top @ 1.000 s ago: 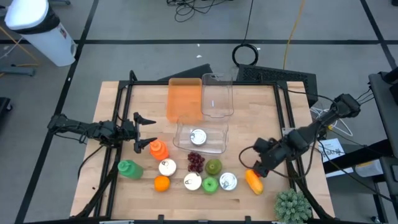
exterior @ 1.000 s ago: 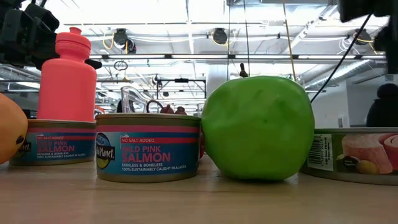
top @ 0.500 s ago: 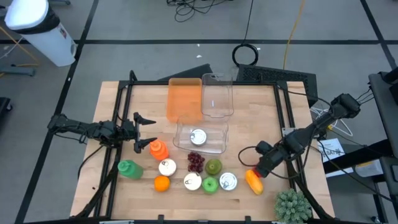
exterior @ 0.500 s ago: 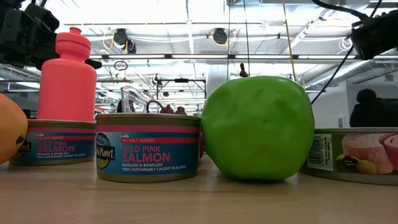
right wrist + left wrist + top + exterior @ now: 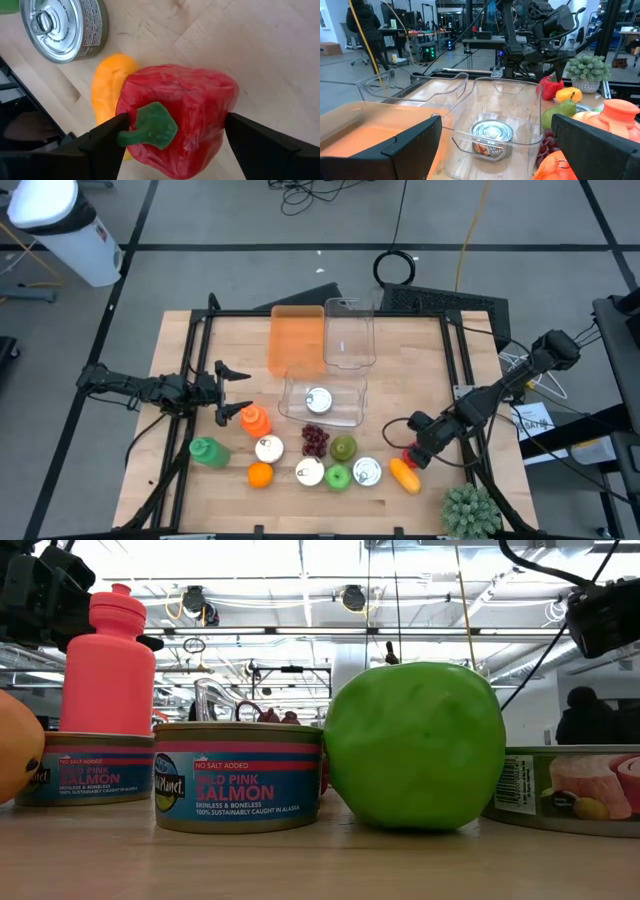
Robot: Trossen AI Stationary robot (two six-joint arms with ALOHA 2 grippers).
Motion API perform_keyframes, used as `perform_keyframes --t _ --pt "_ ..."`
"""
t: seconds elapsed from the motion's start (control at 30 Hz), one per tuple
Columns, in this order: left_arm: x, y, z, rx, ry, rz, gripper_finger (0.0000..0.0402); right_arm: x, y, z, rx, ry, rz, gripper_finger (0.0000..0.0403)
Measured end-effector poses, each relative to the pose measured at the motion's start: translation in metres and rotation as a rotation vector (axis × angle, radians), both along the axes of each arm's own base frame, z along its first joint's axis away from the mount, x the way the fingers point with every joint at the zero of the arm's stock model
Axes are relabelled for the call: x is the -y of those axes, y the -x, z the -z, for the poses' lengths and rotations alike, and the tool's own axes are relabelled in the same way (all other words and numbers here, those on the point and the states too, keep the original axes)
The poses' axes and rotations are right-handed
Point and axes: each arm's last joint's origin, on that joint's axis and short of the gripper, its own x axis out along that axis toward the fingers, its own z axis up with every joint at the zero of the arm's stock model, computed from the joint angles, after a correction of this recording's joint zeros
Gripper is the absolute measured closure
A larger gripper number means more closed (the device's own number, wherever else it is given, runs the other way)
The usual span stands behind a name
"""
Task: Pick & Place Food Item
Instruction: Put the bell pepper into the top transparent bin
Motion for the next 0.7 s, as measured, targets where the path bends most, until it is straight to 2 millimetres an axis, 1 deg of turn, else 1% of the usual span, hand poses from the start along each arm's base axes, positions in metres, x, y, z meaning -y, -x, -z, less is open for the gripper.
perform_keyframes --t 0.2,0.27,0.57,0.7 --pt "0.0 0.0 0.0 0.0 0.0 0.0 0.0009 0.0027 0.0016 0.0055 0.017 0.05 -0.014 0.0094" --pt "0.0 0.0 0.0 0.0 0.0 0.0 0.0009 0.0029 0.0016 0.0057 0.024 0.061 -0.03 0.0101" --pt "0.0 0.0 -0.0001 0.0 0.0 0.0 0.0009 0.0019 -0.0003 0.0054 0.063 0.073 -0.087 0.018" --pt "0.0 0.0 0.0 0.0 0.0 0.0 0.0009 0.0014 -0.0013 0.0051 0.078 0.072 -0.095 0.0192"
